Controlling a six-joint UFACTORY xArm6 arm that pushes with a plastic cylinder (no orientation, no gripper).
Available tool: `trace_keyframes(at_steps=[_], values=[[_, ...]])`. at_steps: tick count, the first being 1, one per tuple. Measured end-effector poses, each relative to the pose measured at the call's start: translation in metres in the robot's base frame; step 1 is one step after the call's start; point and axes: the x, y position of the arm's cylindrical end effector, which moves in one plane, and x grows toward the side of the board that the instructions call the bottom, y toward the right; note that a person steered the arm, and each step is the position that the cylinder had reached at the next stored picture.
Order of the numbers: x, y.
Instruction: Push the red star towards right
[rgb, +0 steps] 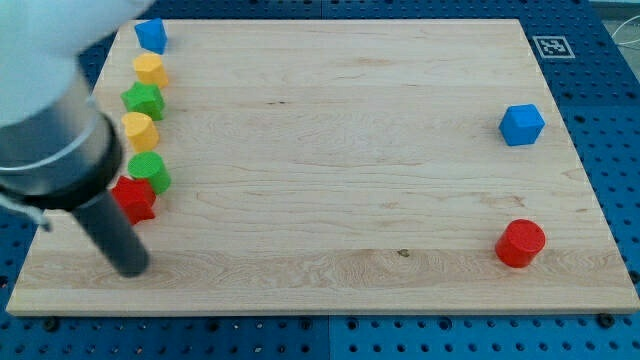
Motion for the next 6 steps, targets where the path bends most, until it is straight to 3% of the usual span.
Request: trace_keyframes(at_steps=[1,2,5,6], values=[[-0.03,-0.044],[-0.062,-0.05],[-0.077,0.084],[-0.06,0.121]])
